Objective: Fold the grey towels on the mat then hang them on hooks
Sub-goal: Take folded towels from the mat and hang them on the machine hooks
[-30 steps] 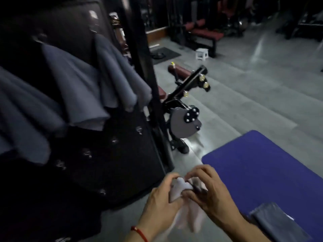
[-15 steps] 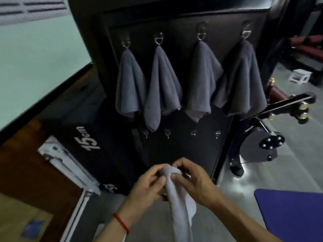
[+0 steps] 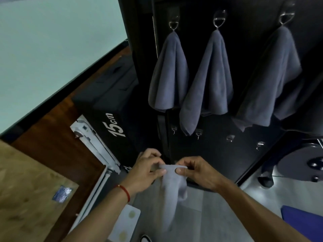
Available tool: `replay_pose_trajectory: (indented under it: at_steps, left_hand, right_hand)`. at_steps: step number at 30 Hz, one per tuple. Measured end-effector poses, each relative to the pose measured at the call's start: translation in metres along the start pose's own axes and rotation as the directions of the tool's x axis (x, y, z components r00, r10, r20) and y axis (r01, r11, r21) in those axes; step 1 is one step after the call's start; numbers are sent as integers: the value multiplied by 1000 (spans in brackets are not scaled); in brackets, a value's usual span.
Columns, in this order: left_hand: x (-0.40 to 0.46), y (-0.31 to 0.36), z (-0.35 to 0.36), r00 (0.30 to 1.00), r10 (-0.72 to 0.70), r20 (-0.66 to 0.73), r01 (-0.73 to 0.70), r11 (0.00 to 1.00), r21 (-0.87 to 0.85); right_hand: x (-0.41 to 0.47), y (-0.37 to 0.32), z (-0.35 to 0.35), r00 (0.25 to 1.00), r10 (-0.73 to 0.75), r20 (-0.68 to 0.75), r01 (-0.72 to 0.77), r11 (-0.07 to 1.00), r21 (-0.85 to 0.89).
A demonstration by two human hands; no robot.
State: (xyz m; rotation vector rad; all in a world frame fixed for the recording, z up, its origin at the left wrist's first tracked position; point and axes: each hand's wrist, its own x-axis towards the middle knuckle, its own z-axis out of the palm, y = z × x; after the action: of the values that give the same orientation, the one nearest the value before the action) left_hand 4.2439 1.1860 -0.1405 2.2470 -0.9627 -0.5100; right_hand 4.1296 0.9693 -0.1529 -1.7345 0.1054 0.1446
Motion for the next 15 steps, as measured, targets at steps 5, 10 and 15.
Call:
replay_pose_trajectory:
  at_steps: [5,10,15]
  left_hand:
    - [52,-62,-5,978,19,208,29,973,-230]
    - [108,-97,4,988,-10,153,37,983,-178]
    - [169,-108,23,997,-67,-27,58,966,-251]
  right_hand:
    - [50,26,20,965,107,-241,-128,989,-76]
    - [97,48,26,882,188,-432,-269,954,-135]
    - [144,64,6,762,228,-607,-367,923,-114]
